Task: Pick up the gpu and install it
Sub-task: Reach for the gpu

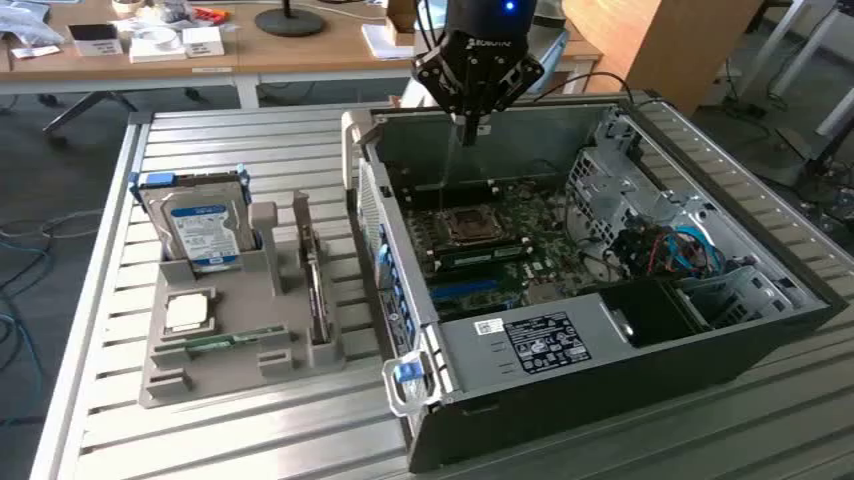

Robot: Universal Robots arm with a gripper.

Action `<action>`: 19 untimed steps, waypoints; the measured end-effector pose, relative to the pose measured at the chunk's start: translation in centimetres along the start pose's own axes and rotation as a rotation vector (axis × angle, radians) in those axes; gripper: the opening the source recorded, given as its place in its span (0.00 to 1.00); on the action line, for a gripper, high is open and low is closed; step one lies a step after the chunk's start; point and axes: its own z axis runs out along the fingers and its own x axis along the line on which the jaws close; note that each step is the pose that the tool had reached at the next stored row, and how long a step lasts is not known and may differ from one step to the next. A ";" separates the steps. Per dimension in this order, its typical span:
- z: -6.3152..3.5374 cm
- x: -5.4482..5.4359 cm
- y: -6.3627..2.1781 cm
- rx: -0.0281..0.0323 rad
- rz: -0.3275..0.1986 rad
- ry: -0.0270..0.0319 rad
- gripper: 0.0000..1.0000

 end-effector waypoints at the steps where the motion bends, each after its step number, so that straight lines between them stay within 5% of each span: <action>1: 0.00 0.0 0.00 -0.0001 0.000 0.0000 0.11; 19: -0.02 0.9 -0.06 -0.0001 0.000 -0.0001 0.11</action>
